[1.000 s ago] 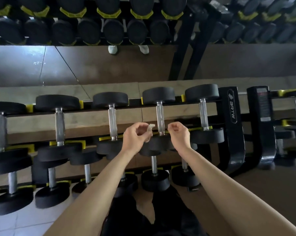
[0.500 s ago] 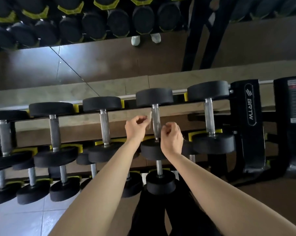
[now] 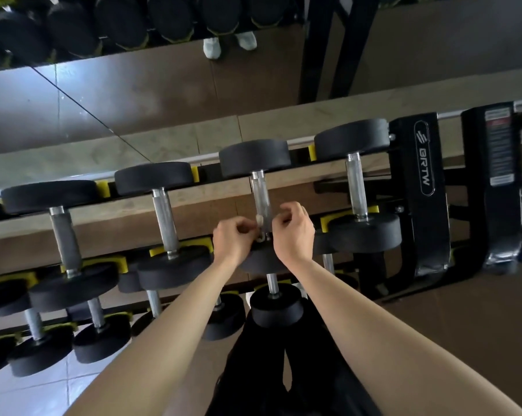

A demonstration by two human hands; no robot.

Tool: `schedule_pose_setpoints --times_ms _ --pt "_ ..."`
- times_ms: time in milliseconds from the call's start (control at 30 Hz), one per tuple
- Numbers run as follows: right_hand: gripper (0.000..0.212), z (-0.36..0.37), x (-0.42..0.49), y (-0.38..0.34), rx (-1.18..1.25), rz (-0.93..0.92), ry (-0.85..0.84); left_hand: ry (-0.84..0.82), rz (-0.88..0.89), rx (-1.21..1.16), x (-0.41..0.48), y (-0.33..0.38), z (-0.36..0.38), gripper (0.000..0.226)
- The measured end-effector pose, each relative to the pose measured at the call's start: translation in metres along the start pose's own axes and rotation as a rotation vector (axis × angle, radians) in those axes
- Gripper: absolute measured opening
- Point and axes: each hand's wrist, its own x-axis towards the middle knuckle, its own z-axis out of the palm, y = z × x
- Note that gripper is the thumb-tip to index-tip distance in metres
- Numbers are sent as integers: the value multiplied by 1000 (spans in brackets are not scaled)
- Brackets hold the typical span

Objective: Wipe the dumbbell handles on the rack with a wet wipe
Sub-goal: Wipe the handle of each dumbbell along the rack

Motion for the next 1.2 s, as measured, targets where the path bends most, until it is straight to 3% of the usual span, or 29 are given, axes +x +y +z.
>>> schedule_pose_setpoints --times_ms 67,233,433,500,600,733,833,900,1067,1200 --pt "22 0 0 0 -9 0 11 -26 104 23 -3 1 -6 9" --pt "24 2 -1 0 8 30 25 230 388 32 26 40 -10 9" --pt "32 2 -1 -1 9 -23 23 239 432 130 34 36 6 13" --pt "35 1 -1 -1 44 -57 8 206 417 142 20 25 11 13" --pt "38 -1 -3 -1 28 -145 -55 138 259 111 5 15 15 12" --pt "32 -8 2 -1 -45 -263 -169 46 0 -218 2 10 14 12" --pt "27 -11 7 -4 -120 -347 -217 36 -35 -465 -2 3 16 12" --pt "15 -9 14 -8 -166 -369 -189 69 3 -470 -5 0 20 12" --pt "14 -11 55 -27 72 -53 -3 212 16 -342 -10 -3 33 19" --pt "17 -2 73 -42 141 68 -41 249 30 -296 -6 -7 38 20"
